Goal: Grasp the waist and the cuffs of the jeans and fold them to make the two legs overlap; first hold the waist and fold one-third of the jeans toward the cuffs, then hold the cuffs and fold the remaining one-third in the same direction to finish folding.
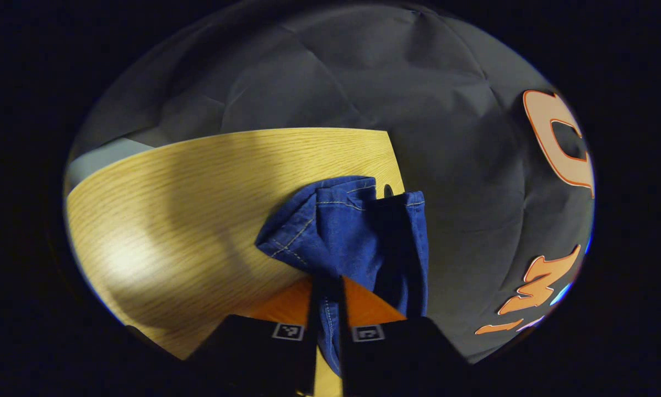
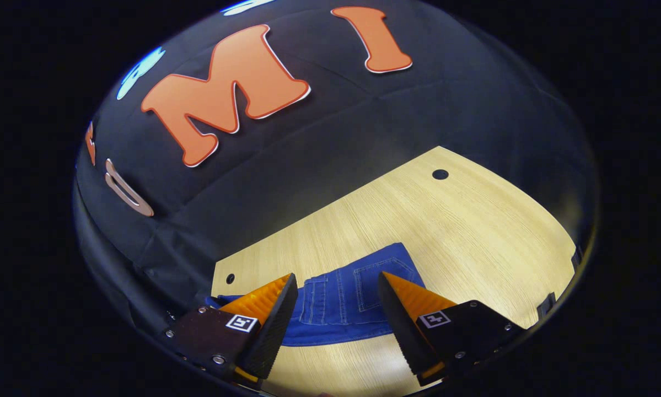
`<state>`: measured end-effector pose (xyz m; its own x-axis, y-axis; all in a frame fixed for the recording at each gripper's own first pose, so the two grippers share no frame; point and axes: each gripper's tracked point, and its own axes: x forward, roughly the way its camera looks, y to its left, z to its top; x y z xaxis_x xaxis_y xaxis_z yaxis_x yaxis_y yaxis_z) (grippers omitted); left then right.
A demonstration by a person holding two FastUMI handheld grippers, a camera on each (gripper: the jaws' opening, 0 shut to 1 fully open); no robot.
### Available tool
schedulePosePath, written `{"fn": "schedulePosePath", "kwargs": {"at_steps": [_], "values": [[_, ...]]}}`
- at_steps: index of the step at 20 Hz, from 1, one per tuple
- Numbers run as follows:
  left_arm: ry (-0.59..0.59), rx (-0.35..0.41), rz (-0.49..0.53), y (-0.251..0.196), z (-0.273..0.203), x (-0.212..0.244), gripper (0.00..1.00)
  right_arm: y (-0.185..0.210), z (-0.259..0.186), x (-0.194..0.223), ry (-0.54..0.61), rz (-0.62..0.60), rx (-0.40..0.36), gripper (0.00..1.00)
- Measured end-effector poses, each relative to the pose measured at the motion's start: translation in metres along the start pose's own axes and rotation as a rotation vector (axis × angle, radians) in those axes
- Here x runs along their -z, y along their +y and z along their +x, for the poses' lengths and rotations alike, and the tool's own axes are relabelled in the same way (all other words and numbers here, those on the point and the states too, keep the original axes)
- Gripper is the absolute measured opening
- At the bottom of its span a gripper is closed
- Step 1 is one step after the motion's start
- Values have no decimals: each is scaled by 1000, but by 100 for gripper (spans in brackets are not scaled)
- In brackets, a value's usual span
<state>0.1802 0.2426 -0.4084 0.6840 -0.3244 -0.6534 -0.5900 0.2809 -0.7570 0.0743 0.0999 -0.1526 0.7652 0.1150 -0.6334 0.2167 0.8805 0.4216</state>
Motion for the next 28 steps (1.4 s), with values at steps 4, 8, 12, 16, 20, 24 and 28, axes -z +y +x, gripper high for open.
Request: {"fn": "schedulePosePath", "kwargs": {"at_steps": [4, 8, 12, 16, 20, 24, 28], "values": [[30, 0, 15, -7, 13, 9, 3, -13, 3, 5, 11, 23, 11, 91], [7, 47, 29, -21, -3, 6, 1, -13, 8, 2, 14, 40, 4, 91], [-22, 90, 95, -44, -25, 4, 1, -9, 15, -1, 26, 48, -18, 91], [0, -91, 189, -2, -21, 8, 0, -6, 22, 1, 56, 40, -43, 91], [-3, -42, 42, -1, -18, 5, 8, -11, 25, -3, 60, 27, -39, 91], [-14, 7, 101, -21, -13, 5, 77, -21, 28, -7, 63, 39, -23, 91], [-42, -110, 268, -26, 2, 9, 78, -19, 35, -2, 82, 40, -27, 91]]}}
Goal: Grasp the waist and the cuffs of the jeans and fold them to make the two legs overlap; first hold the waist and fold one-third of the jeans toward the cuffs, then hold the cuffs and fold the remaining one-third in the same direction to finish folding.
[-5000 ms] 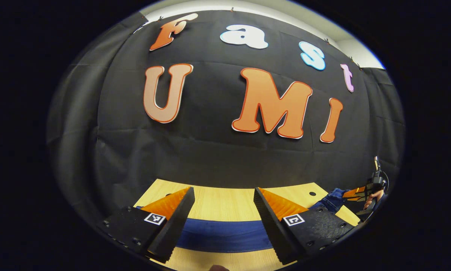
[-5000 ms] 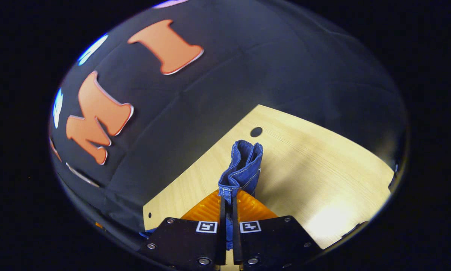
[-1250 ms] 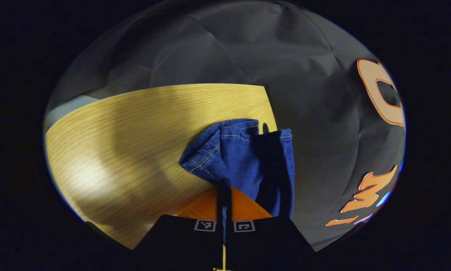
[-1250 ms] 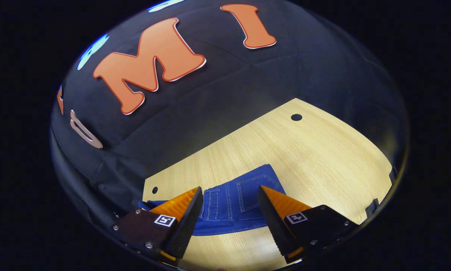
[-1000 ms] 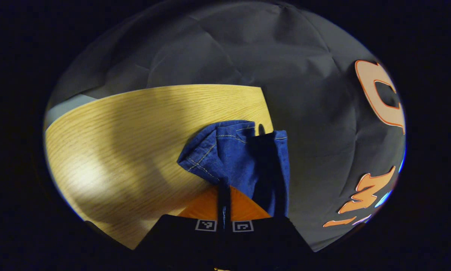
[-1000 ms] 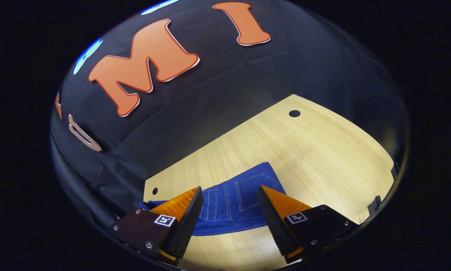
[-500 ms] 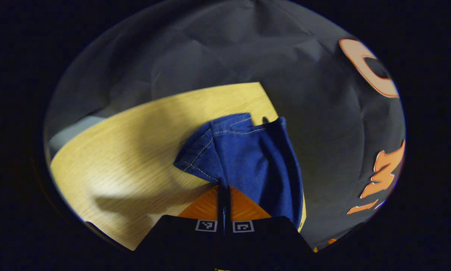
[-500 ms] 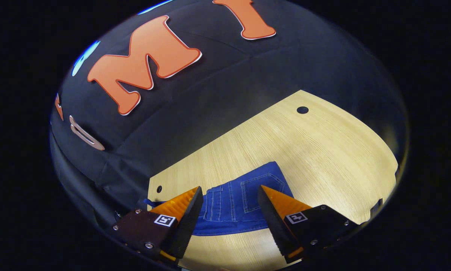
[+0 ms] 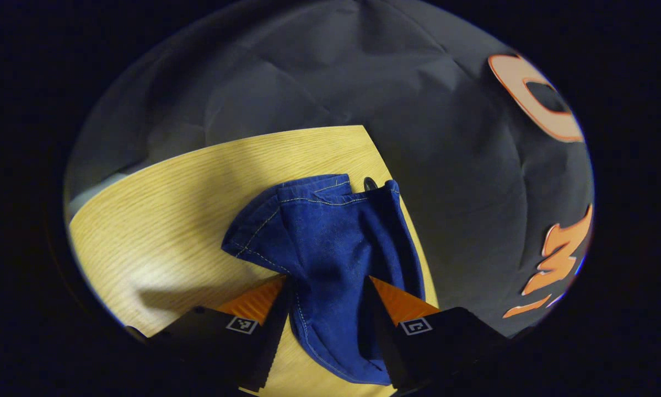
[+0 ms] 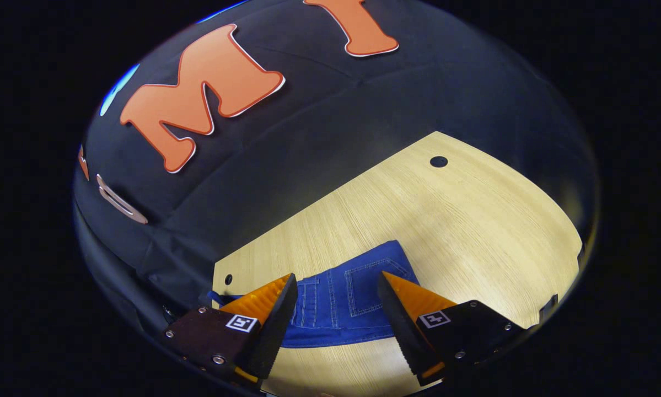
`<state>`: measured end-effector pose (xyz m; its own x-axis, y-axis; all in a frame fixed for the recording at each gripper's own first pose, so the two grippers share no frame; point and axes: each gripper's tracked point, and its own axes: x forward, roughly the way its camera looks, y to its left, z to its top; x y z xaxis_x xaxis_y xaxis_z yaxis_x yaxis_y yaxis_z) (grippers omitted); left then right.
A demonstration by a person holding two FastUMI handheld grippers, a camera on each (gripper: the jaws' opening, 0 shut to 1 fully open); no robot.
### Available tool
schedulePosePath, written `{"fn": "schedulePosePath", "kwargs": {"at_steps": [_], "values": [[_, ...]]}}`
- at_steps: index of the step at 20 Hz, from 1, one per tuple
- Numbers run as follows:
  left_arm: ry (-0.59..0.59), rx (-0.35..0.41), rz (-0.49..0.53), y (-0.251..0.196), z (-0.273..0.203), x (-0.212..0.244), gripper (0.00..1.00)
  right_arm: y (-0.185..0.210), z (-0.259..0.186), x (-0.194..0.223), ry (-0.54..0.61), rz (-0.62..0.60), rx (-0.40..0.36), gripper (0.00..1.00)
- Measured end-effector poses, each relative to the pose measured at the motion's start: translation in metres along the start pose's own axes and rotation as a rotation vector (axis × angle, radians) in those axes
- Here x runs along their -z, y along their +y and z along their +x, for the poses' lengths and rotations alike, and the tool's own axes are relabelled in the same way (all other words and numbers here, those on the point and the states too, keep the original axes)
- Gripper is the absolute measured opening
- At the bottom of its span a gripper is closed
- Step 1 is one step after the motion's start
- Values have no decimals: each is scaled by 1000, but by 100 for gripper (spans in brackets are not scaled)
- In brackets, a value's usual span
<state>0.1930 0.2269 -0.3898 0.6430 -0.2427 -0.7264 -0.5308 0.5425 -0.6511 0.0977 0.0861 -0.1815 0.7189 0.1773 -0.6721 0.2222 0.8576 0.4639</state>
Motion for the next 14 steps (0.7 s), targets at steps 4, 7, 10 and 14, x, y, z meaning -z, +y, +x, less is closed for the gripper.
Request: {"fn": "schedulePosePath", "kwargs": {"at_steps": [4, 7, 10, 14], "values": [[3, -47, 127, 26, 5, -2, 22, -2, 8, 9, 26, 0, -1, 91], [24, -22, 133, 32, 9, 2, 2, -9, 9, 17, 44, 19, 6, 91], [31, 39, 54, 28, 2, 0, 1, -18, 11, 21, 51, 34, 15, 91], [-14, 103, 30, 9, -30, -8, 0, -19, 9, 17, 52, 41, 6, 91]]}}
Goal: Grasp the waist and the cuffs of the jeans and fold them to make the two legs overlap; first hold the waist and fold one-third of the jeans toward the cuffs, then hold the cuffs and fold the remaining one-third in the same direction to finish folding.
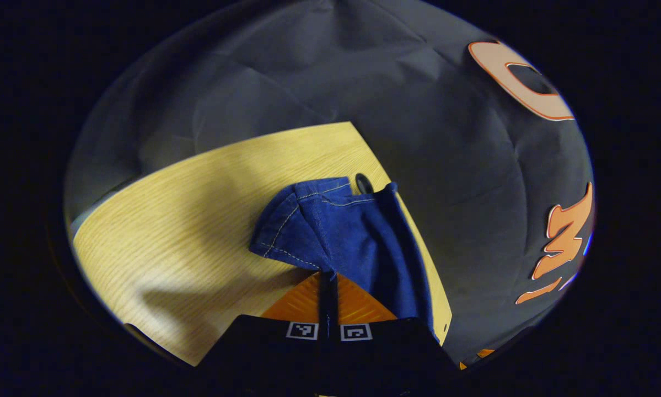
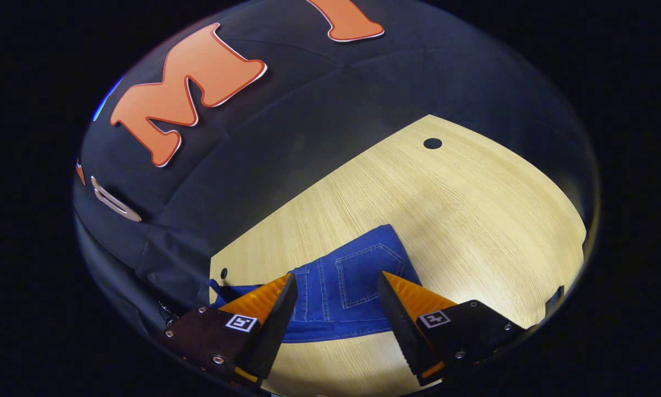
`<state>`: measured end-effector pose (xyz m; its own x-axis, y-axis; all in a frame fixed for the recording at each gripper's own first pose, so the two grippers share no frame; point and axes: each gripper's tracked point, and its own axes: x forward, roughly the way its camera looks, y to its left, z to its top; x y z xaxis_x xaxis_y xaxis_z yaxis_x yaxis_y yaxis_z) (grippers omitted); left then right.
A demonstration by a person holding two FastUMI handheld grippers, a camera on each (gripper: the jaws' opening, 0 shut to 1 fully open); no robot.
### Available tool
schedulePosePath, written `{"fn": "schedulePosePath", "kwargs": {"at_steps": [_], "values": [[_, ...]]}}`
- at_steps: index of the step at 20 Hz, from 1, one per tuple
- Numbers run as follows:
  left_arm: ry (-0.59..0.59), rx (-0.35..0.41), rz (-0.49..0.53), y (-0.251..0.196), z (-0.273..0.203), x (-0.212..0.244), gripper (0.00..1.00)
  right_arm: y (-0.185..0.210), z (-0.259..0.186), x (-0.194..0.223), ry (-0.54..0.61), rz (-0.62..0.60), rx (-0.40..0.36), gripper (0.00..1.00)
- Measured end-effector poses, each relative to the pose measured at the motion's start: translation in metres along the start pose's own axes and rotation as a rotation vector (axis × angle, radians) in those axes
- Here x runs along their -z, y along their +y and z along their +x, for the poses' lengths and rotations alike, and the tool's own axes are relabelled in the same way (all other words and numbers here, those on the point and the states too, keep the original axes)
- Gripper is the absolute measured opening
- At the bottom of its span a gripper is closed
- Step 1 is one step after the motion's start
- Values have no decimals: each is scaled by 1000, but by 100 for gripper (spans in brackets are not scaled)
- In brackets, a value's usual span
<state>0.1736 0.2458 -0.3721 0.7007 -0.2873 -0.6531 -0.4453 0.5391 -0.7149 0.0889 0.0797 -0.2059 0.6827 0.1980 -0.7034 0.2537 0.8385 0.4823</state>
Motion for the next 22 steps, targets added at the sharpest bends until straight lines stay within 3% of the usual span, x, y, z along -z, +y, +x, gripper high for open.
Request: {"fn": "schedulePosePath", "kwargs": {"at_steps": [12, 22], "values": [[-136, 110, 279, -113, -100, 10, 0, -2, -24, -36, -99, -77, -60, 92], [-125, 238, 494, -243, -134, 83, 0, -28, -48, -66, -177, -154, -77, 97]]}}
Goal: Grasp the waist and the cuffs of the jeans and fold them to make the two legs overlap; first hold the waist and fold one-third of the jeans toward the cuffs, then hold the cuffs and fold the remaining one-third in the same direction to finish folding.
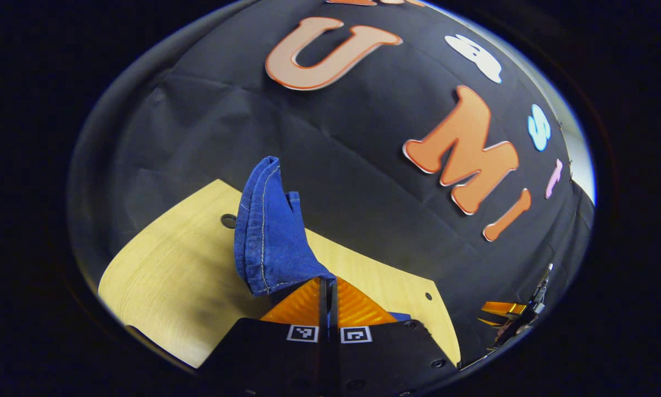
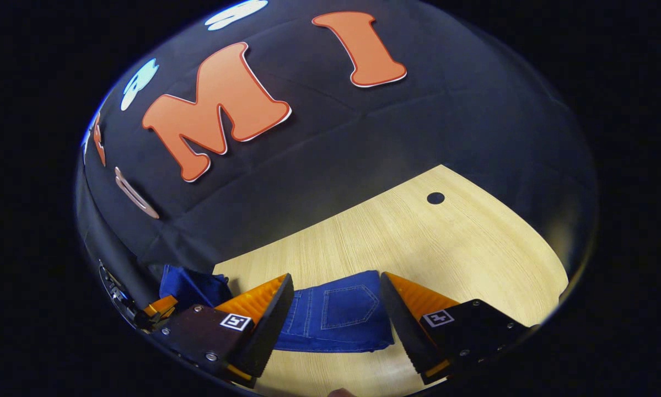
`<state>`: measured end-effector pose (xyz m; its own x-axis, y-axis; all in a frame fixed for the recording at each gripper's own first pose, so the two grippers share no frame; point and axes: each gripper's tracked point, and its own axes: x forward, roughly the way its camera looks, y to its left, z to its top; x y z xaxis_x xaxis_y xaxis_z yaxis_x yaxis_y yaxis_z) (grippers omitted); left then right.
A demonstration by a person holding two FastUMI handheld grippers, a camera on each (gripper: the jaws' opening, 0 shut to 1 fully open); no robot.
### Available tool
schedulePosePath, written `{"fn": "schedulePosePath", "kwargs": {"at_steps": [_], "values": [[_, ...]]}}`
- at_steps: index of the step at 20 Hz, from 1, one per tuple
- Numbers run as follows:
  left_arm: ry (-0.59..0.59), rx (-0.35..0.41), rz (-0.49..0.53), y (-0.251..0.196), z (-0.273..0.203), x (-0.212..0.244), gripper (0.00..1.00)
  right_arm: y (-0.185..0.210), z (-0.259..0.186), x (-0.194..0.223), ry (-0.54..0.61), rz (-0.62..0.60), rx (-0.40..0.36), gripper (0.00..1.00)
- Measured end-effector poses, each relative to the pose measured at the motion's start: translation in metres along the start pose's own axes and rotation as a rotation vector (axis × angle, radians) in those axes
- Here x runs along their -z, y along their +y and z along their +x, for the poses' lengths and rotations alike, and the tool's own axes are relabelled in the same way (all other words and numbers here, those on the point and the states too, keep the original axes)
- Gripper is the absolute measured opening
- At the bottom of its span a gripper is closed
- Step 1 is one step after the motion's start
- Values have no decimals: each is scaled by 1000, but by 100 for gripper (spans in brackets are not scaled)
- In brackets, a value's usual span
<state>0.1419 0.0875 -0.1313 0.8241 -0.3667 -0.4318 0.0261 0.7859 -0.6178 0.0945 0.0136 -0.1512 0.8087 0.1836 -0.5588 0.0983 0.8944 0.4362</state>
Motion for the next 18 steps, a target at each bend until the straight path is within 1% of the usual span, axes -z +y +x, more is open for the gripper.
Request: {"fn": "schedulePosePath", "kwargs": {"at_steps": [3, 6, 11, 12, 13, 16, 18], "values": [[31, 46, 61, -45, 12, 21, 0, -10, -3, -2, -2, -1, -13, 98], [73, 101, 91, -97, 35, 45, 0, -29, -6, -8, -5, 16, -6, 98], [138, 131, 240, -160, 69, 82, 0, -62, -18, -20, -33, 47, 14, 98], [149, 131, 272, -170, 74, 89, 2, -67, -19, -23, -40, 48, 13, 98], [165, 118, 311, -175, 79, 98, 0, -72, -22, -24, -42, 52, 20, 98], [225, 63, 443, -191, 97, 124, 0, -78, -24, -24, -42, 65, 13, 98], [289, 75, 492, -206, 94, 146, 5, -82, -23, -23, -35, 61, 11, 98]]}}
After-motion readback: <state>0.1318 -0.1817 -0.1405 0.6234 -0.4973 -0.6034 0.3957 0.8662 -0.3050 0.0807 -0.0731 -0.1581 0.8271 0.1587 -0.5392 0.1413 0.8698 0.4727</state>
